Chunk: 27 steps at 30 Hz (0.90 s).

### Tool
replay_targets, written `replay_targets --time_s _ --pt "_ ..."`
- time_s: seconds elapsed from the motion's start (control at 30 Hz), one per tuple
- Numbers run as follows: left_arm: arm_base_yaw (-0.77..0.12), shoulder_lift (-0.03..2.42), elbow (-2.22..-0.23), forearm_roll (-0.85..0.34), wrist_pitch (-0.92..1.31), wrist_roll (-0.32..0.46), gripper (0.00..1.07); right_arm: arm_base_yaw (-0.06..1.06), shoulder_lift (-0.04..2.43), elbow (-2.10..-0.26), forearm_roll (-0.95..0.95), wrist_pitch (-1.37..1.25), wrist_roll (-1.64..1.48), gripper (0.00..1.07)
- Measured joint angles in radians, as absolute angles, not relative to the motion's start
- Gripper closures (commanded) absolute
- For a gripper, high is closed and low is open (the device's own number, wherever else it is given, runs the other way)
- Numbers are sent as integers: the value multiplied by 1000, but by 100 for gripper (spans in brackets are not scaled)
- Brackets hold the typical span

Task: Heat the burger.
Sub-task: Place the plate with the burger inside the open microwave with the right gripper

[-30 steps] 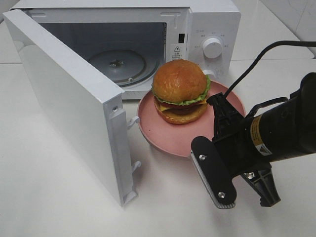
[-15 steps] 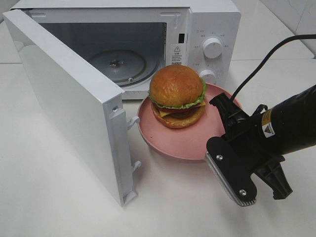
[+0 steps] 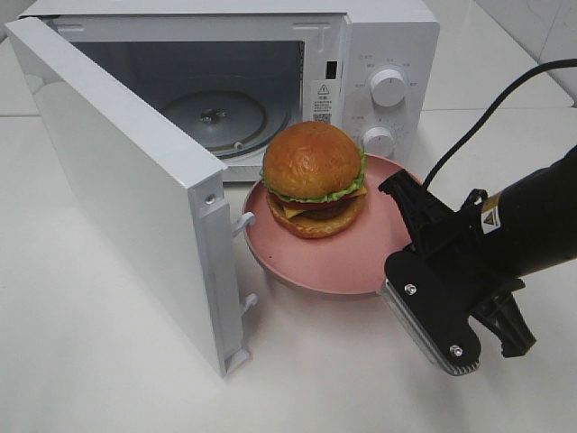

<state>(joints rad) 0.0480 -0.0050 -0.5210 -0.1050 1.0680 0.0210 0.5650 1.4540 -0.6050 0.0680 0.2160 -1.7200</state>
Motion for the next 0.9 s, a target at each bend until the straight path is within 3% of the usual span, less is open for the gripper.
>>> replay_targets --time_s 0.6,0.9 --pt "48 -5 -521 -105 1068 21 10 588 1508 -729 58 300 -1721 107" --pt "48 -5 -521 -105 1068 21 10 601 1576 -809 169 331 -1786 107"
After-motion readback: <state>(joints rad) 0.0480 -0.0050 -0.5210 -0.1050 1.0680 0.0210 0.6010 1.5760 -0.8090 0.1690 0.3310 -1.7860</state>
